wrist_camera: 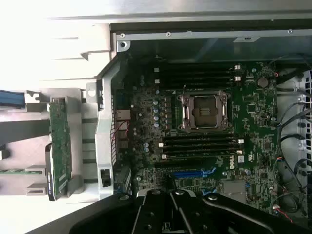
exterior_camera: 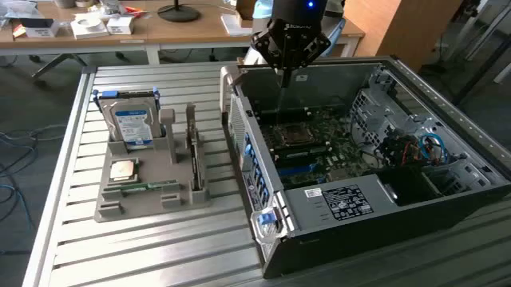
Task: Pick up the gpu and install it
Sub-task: 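Reach for the gpu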
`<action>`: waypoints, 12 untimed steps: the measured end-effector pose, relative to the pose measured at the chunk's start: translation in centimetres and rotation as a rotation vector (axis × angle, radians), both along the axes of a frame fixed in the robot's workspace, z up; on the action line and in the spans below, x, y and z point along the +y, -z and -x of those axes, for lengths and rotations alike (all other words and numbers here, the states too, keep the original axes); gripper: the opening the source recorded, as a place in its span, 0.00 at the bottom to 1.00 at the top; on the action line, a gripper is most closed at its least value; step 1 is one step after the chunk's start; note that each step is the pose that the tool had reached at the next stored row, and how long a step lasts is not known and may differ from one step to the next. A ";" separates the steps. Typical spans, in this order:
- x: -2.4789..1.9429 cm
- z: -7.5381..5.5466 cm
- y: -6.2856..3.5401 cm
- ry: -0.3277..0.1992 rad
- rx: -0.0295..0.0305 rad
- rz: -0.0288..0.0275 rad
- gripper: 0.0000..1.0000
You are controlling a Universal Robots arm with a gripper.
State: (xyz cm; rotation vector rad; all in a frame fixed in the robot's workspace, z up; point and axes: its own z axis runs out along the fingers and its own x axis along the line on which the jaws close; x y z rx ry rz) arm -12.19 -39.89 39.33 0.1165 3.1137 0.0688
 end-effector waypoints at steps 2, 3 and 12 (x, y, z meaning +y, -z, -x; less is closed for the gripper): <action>0.00 0.0 0.00 0.000 -0.0001 0.0000 0.11; 0.00 0.0 0.00 0.000 0.0000 0.0000 0.11; 0.00 0.3 0.01 0.000 0.0000 0.0000 0.11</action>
